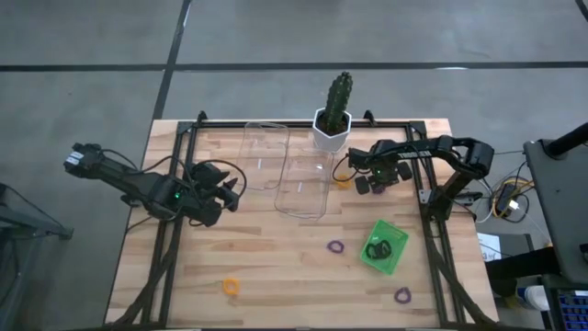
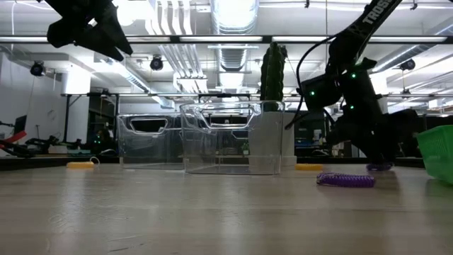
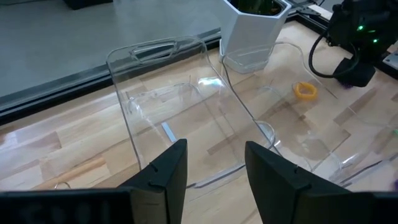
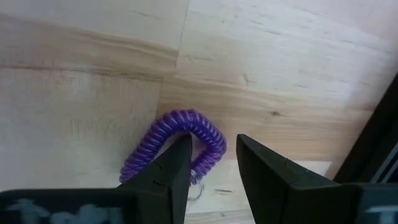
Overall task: Sort spring keychains
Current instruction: Put the top violet spring keychain into the right transparent bin
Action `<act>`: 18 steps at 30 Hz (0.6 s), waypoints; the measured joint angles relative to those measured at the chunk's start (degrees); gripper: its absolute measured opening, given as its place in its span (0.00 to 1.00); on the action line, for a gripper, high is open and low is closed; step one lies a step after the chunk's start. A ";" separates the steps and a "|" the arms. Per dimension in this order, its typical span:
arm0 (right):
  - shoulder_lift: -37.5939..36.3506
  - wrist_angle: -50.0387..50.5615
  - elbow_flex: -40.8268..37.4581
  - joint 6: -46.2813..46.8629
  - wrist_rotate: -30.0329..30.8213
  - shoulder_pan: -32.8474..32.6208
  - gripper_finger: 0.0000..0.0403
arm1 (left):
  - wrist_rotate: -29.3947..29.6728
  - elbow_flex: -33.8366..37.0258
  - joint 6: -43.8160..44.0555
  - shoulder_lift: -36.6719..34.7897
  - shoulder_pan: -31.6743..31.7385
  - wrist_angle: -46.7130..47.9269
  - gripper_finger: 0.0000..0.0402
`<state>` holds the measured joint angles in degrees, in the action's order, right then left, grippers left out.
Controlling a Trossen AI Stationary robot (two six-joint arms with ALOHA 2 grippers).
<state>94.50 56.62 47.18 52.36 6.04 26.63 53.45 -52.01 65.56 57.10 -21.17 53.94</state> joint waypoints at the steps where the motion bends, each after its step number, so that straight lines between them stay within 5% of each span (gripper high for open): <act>1: 0.04 -0.02 -0.03 0.00 0.00 0.00 0.32 | -0.02 0.00 0.00 0.00 0.00 0.01 0.38; 18: 0.04 -1.86 -1.42 0.26 -3.88 0.11 0.26 | 0.00 0.00 0.00 0.00 0.00 0.01 0.38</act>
<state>94.54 54.76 45.76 52.62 2.16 26.74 53.45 -52.01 65.56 57.10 -21.17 53.95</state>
